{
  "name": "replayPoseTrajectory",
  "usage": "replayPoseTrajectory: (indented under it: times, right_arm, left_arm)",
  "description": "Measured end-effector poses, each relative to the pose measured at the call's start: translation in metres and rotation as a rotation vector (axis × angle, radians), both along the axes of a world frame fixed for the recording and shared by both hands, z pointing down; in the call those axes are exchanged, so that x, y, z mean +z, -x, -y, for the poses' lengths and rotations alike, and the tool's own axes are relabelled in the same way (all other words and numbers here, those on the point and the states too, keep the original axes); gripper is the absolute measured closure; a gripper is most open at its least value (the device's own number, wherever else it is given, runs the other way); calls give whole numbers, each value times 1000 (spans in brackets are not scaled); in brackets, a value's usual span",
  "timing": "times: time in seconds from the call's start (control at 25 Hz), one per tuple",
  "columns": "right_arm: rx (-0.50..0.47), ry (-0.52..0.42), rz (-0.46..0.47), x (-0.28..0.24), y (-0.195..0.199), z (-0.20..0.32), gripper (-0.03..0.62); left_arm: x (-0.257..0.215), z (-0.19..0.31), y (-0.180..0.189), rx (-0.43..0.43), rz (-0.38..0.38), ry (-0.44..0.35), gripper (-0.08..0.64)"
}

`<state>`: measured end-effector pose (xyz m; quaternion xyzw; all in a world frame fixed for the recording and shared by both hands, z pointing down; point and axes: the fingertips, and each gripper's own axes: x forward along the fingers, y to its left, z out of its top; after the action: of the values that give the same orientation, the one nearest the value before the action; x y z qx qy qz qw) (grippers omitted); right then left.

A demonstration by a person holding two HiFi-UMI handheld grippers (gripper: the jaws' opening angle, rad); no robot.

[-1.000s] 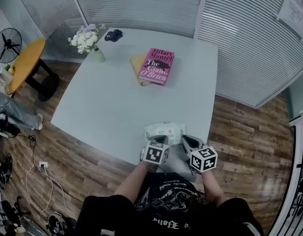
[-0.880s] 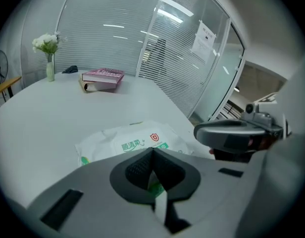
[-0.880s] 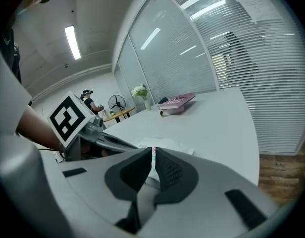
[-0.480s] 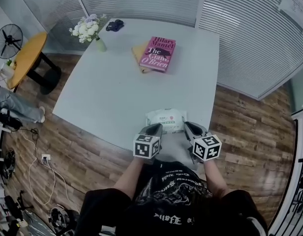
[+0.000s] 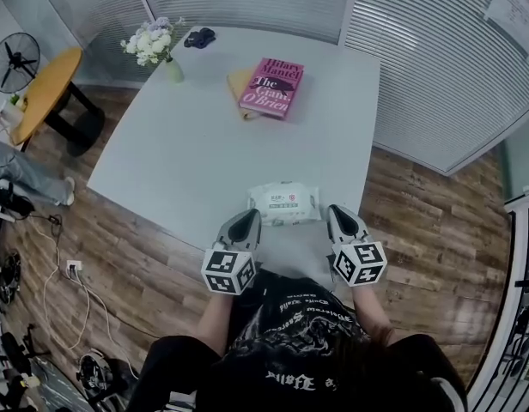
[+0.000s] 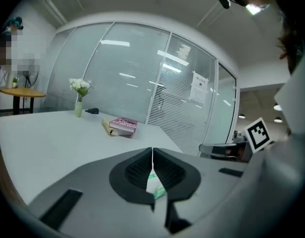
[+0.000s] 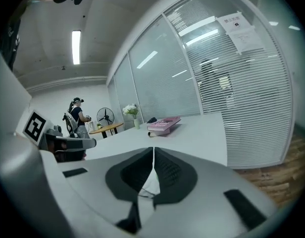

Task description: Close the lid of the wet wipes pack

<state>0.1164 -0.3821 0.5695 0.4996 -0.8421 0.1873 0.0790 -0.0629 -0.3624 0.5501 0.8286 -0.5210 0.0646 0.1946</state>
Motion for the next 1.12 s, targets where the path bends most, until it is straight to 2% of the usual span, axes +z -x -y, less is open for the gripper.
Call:
replayPoseTrajectory:
  times: [0.08,0.32,0.68,1.12]
  right_arm:
    - [19,-8,-2,-2,-5,-1,588]
    - [18,-22,-15,-6,-3,-1,592]
    - [-12,-69,-97,-16,12,-4,594]
    - [0,-76,-129,-16,22,-15,594]
  left_arm:
    - [-1,-1,1,-17,22,-15,552]
    - [-11,0,3,-45,12,-44,552]
    - [-17,-3,10,-33,34,-71,552]
    - [-16,-10,12,1,53,-73,552]
